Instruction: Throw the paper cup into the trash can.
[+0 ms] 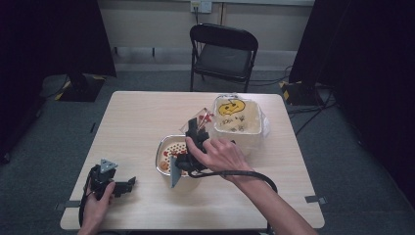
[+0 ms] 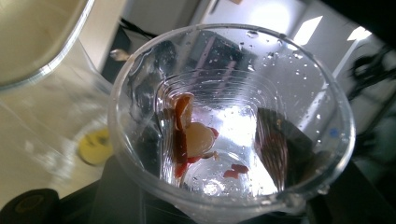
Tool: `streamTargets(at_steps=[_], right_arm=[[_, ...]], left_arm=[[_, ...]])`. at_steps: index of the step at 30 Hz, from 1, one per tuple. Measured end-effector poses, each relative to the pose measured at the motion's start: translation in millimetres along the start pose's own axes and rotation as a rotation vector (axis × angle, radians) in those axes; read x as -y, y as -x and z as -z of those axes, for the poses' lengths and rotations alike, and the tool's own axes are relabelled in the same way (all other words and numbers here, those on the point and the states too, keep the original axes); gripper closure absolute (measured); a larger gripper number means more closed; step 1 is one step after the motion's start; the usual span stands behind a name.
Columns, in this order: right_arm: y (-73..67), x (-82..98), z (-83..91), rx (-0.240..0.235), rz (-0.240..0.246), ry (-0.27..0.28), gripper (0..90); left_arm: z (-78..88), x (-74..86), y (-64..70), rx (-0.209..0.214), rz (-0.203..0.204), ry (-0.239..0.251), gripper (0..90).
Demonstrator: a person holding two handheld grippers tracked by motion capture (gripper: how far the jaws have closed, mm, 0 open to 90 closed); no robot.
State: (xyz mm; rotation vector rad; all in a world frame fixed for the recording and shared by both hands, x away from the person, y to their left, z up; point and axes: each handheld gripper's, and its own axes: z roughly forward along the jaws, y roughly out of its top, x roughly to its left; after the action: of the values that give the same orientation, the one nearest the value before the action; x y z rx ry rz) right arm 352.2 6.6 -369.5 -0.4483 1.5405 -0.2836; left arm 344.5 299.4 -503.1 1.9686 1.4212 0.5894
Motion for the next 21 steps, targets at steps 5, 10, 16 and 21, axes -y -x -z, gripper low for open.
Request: streamTargets(at_steps=[5, 10, 16, 21], right_arm=[[12.1, 12.9, -1.0, -0.128, -0.278, 0.063, 48.7], [19.7, 29.0, -5.0, -0.254, -0.602, 0.136, 49.0], [21.3, 50.2, -14.5, -0.425, -1.032, 0.247, 48.7], [19.9, 69.1, -22.1, -0.541, -1.349, 0.346, 48.9]], left_arm=[[0.1, -0.1, -0.1, 0.000, -0.002, -0.002, 0.0], [0.1, -0.1, -0.2, 0.000, -0.002, -0.002, 0.0], [0.0, -0.1, -0.2, 0.000, -0.003, -0.001, 0.0], [0.0, -0.1, -0.2, 0.000, -0.003, -0.001, 0.0]])
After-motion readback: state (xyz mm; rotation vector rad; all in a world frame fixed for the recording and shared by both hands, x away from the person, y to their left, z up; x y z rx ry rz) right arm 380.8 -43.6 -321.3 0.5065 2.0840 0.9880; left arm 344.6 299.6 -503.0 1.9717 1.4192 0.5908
